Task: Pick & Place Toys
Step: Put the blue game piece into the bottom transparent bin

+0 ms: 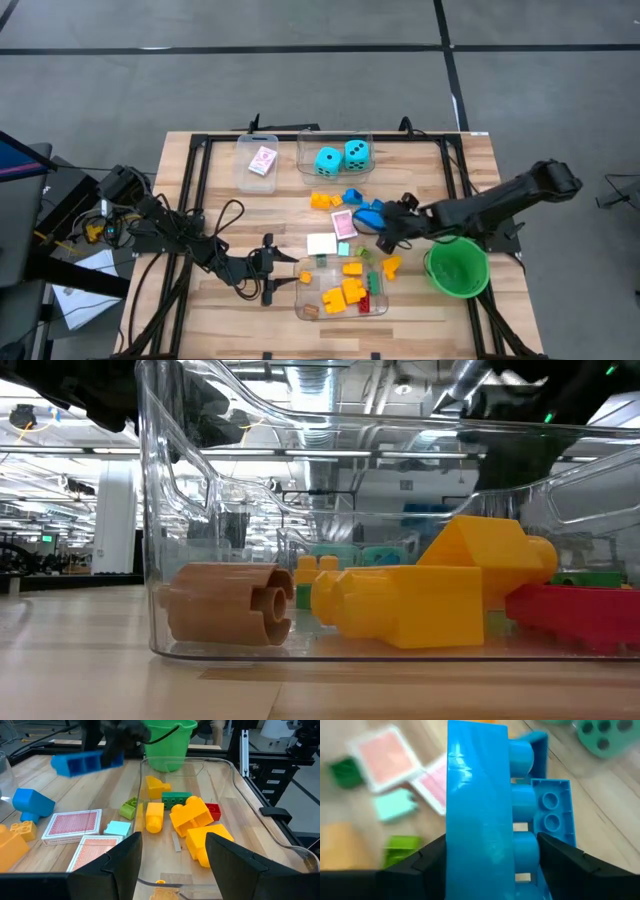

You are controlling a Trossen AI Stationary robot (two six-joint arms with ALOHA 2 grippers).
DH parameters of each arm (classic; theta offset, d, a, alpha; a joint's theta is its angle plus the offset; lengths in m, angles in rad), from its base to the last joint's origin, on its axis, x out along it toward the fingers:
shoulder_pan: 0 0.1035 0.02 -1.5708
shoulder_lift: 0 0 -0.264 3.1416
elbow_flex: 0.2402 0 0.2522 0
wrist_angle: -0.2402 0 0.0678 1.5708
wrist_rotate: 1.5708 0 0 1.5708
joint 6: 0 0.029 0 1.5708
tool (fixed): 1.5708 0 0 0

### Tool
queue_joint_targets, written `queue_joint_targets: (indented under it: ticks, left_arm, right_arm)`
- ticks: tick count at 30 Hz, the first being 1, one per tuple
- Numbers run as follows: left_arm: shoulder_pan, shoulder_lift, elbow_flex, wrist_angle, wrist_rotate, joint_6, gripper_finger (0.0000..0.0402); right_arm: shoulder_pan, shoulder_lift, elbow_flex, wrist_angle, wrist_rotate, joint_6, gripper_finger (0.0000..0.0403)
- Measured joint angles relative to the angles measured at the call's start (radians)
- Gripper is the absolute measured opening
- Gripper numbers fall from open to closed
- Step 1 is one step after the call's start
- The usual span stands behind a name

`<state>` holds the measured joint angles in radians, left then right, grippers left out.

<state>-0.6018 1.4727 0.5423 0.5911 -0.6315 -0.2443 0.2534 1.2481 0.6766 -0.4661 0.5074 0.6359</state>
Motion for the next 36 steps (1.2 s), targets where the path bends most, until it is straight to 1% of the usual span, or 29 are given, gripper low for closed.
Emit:
queue_joint_targets:
  ticks: [5, 10, 13, 17, 23, 27, 30, 36]
  left_arm:
    - [0.000, 0.000, 0.000, 0.000, 0.000, 0.000, 0.0213]
    - [0.000, 0.000, 0.000, 0.000, 0.000, 0.000, 0.0213]
    - [0.000, 0.000, 0.000, 0.000, 0.000, 0.000, 0.0213]
    - [0.000, 0.000, 0.000, 0.000, 0.000, 0.000, 0.0213]
    - [0.000, 0.000, 0.000, 0.000, 0.000, 0.000, 0.0213]
    - [0.000, 0.000, 0.000, 0.000, 0.000, 0.000, 0.0213]
    - [0.000, 0.000, 0.000, 0.000, 0.000, 0.000, 0.0213]
    - [0.000, 0.000, 0.000, 0.000, 0.000, 0.000, 0.0213]
  right_arm:
    - [0.086, -0.104, 0.001, 0.002, 0.027, 0.011, 0.0245]
    - [0.149, -0.174, 0.001, -0.007, 0.075, 0.019, 0.0245]
    - [0.161, -0.190, 0.001, -0.017, 0.084, 0.020, 0.0245]
    - [0.157, -0.189, 0.001, -0.035, 0.121, 0.052, 0.0246]
    - [0.145, -0.186, 0.001, -0.023, 0.123, 0.054, 0.0294]
    - [0.145, -0.186, 0.001, -0.023, 0.122, 0.049, 0.0304]
    - [0.145, -0.186, 0.001, -0.027, 0.122, 0.048, 0.0291]
    - [0.145, -0.186, 0.001, -0.032, 0.121, 0.052, 0.0225]
